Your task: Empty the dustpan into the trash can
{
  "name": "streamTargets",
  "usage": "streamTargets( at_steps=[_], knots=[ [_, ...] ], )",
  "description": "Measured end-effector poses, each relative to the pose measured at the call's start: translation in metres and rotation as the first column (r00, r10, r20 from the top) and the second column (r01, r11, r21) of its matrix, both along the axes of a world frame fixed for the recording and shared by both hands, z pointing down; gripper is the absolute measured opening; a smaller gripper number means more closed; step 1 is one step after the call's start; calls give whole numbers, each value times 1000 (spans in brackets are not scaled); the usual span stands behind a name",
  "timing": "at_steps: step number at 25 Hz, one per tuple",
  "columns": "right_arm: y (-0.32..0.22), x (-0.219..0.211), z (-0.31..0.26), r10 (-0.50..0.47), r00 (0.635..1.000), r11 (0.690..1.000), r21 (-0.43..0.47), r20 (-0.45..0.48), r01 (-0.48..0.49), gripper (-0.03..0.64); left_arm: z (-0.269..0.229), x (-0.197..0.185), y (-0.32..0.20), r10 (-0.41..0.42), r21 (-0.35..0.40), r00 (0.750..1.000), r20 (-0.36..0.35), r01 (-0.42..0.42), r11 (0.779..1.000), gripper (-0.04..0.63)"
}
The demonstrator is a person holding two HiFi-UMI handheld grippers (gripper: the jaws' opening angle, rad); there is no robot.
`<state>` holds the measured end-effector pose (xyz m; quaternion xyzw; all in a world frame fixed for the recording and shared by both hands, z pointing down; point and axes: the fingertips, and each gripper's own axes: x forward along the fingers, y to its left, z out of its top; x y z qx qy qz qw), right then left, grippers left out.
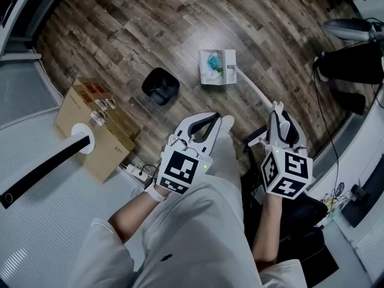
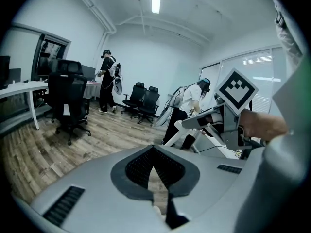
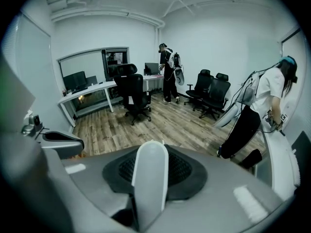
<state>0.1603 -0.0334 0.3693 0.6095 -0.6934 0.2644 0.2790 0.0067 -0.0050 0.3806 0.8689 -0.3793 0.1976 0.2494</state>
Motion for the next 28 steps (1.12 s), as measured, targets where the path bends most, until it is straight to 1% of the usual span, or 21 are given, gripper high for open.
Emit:
streamTargets(
  at_steps=[3, 6, 14, 17, 21, 25, 28],
  knots=[
    [0, -17, -11, -30, 999, 999, 18, 10, 30, 115, -6, -17, 5, -29, 6, 1000, 1, 29, 1000, 6],
    [-6, -37, -25, -83, 997, 996, 37, 6, 83, 115, -11, -32, 7, -53, 10, 999, 4, 53, 999, 6],
    [-23, -89, -55, -196, 981, 976, 95, 8, 194, 115, -27, -62, 7, -123, 33, 992, -4, 124, 992, 6],
    [-27, -109, -66, -242, 970, 964, 113, 11, 239, 115, -36, -76, 7, -149, 52, 989, -5, 150, 987, 6],
    [-25, -132, -77, -302, 953, 946, 125, 15, 298, 115, -42, -89, 14, -154, 66, 988, -3, 153, 986, 6],
    [-25, -153, -90, -358, 934, 924, 144, 10, 353, 115, -49, -106, 14, -194, 86, 981, -9, 194, 977, 6],
    [-20, -171, -95, -404, 915, 905, 149, 7, 399, 115, -52, -121, 19, -217, 96, 976, 0, 215, 972, 6]
  ],
)
